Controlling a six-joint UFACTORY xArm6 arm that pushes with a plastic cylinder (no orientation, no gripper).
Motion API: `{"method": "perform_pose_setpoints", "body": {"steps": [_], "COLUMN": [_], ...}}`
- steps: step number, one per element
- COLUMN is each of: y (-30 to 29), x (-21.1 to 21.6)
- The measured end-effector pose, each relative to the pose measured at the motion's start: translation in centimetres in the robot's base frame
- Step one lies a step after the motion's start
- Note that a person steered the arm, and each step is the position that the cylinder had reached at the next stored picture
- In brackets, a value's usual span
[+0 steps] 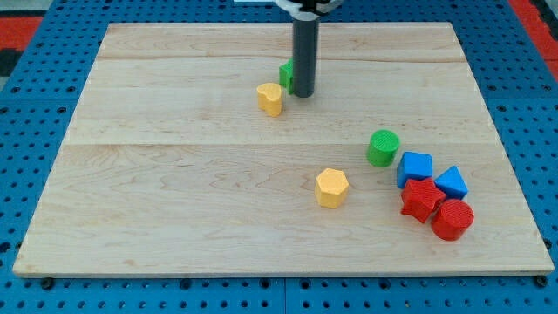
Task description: Move the red star to center
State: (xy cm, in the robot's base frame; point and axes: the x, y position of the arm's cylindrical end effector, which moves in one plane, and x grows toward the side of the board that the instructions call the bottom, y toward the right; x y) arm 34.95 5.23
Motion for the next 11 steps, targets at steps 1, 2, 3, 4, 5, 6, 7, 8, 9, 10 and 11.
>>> {"method": "perform_pose_setpoints", "body": {"steps": [1, 2, 3, 4, 5, 6, 7, 8, 9, 10, 11], "y": [8.5, 14.3, 19.5, 21.3, 18.8, 16.7, 15.9, 12.8, 8.7, 5.1, 2.4], "x": [0.7, 5.9, 12.6, 20.2, 24.1, 22.8, 20.0, 18.9, 18.2, 16.3, 15.3]}}
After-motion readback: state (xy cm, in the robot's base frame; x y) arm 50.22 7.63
